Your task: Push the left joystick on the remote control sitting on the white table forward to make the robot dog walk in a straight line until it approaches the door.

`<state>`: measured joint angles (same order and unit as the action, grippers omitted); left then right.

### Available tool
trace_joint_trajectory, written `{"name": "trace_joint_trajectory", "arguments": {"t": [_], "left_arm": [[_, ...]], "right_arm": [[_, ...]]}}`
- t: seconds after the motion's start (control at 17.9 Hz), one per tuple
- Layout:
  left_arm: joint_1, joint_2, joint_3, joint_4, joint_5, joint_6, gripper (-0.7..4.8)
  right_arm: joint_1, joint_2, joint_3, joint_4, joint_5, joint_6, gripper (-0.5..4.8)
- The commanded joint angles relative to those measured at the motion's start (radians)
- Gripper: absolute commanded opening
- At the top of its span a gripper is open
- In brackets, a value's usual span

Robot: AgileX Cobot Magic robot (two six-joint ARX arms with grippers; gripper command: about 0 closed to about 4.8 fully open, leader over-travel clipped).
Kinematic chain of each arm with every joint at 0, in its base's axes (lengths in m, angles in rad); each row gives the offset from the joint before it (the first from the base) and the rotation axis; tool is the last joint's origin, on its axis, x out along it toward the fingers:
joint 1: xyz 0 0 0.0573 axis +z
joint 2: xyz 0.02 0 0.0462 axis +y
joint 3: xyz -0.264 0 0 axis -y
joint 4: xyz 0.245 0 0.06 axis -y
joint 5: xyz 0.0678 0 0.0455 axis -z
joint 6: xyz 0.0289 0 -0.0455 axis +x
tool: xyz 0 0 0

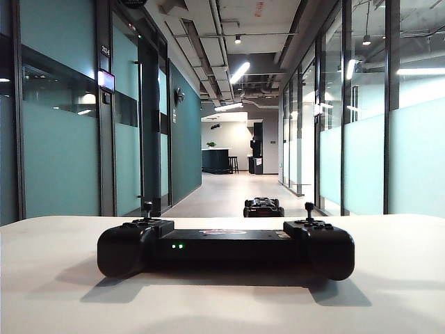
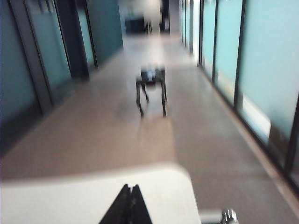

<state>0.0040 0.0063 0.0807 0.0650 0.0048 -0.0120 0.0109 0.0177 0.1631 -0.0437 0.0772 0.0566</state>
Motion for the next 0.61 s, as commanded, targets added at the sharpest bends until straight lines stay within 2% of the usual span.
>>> {"name": "trace_joint_trajectory", "arguments": {"t": [0.06,0.39,0.61], "left_arm": [[-0.002,0.034,0.065,-0.031,0.028,-0.075,-0.06],[-0.002,0.237,0.225,-0.052,0.211,-0.075,-0.06],[-0.023,0.383,0.326,-0.086,0.245,-0.074,-0.06]], "right_arm": [[0.001,0.068,0.109,-0.086,-0.042,0.007,-0.05],[0.034,0.286,0.331,-0.19,-0.149,0.007,-0.06],[0.129,0.404,0.401,-0.26,-0.15,0.023,-0.06]]}}
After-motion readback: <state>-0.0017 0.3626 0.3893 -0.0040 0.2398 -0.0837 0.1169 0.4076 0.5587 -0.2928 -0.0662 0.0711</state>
